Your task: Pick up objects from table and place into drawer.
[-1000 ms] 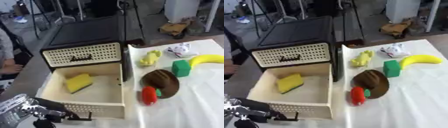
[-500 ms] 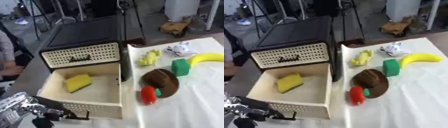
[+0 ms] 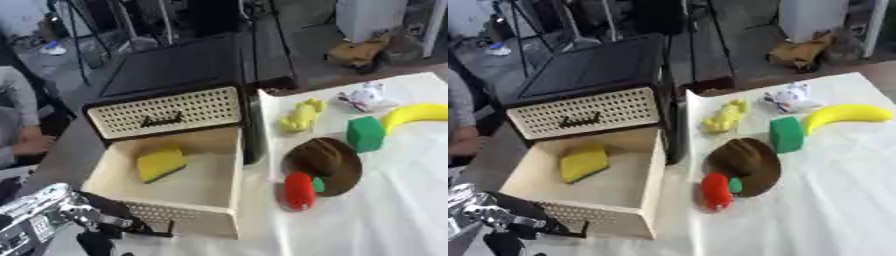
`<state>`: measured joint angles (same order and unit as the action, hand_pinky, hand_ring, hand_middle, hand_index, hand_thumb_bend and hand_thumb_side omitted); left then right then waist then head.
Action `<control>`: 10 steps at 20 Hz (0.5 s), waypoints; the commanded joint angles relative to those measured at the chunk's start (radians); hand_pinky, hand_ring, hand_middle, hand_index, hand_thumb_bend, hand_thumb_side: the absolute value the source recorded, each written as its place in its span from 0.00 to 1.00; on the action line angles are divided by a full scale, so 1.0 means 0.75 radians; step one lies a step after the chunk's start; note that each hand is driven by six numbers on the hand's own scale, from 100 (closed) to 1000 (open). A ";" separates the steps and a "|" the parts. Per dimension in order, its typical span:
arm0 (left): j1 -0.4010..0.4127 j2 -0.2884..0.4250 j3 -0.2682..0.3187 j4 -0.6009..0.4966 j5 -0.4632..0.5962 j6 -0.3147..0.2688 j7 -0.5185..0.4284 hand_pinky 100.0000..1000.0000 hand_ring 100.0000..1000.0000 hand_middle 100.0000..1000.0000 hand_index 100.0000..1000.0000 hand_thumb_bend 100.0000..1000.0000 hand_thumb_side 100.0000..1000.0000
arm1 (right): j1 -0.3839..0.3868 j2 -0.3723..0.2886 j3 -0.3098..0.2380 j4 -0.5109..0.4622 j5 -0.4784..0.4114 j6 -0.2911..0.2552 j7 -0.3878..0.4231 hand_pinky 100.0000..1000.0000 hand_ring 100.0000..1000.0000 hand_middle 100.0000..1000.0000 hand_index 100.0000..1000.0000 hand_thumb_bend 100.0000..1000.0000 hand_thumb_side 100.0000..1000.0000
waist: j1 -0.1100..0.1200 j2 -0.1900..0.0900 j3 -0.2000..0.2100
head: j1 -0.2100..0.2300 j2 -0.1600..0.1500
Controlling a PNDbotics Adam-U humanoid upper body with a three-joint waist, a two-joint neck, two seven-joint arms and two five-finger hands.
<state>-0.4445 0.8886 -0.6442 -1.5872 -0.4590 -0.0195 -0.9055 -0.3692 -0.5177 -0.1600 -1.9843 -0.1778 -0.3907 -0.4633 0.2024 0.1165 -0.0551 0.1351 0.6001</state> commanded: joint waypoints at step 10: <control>-0.035 0.041 0.001 -0.066 0.048 -0.029 -0.002 0.00 0.00 0.00 0.83 0.00 0.47 | -0.009 -0.031 -0.002 -0.021 0.009 0.015 -0.002 0.67 0.78 0.70 0.78 0.00 1.00 | -0.006 -0.026 0.009 | -0.008 -0.003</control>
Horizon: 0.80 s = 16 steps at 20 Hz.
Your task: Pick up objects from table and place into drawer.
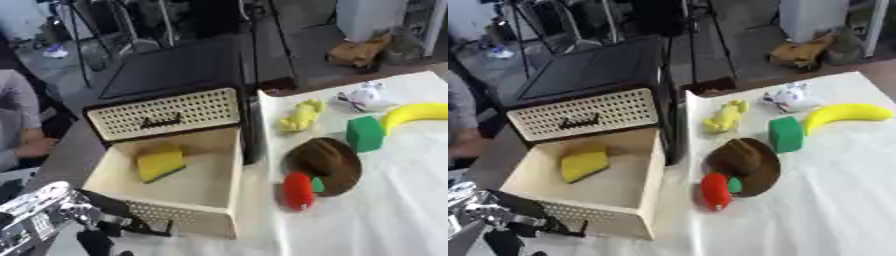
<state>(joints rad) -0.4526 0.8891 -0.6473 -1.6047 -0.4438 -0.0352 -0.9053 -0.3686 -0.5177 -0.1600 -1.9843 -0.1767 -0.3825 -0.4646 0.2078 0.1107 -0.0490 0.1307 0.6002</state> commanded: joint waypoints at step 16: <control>-0.040 0.001 -0.085 -0.052 0.106 0.193 -0.002 0.00 0.00 0.00 0.82 0.00 0.51 | 0.012 -0.037 -0.002 -0.021 0.018 0.021 -0.001 0.67 0.78 0.70 0.78 0.00 1.00 | 0.015 -0.044 0.024 | -0.009 0.024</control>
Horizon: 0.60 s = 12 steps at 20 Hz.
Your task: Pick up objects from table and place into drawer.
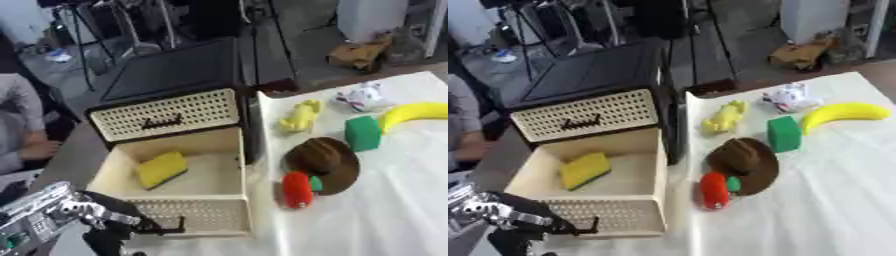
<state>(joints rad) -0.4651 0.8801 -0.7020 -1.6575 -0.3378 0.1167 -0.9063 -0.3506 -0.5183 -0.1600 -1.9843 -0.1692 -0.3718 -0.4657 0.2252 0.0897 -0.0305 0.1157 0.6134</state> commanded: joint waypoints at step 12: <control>-0.024 -0.034 -0.070 0.235 -0.214 -0.181 -0.001 0.00 0.00 0.00 0.74 0.00 0.49 | -0.024 -0.012 0.000 -0.021 0.000 0.027 0.010 0.67 0.78 0.70 0.78 0.00 1.00 | 0.001 -0.015 -0.025 | 0.051 -0.003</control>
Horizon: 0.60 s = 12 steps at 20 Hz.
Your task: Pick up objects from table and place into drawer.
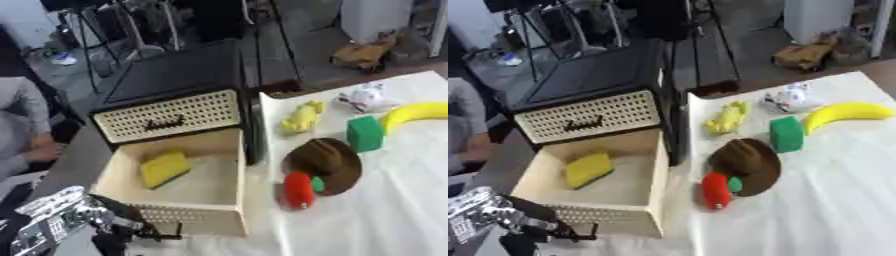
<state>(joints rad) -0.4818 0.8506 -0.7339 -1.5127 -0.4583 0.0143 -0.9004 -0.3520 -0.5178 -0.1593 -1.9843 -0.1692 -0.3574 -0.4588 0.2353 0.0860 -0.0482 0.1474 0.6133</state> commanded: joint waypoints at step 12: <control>-0.103 0.063 0.065 -0.134 -0.198 -0.253 -0.009 0.00 0.00 0.01 0.89 0.00 0.40 | -0.007 -0.003 -0.002 -0.021 0.004 0.022 0.010 0.67 0.78 0.70 0.77 0.00 1.00 | -0.012 -0.006 0.024 | -0.043 0.008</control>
<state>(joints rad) -0.5380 0.8644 -0.7046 -1.5669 -0.5907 -0.1517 -0.9066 -0.3504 -0.5060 -0.1594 -1.9843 -0.1692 -0.3436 -0.4515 0.2361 0.0921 -0.0300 0.1188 0.6146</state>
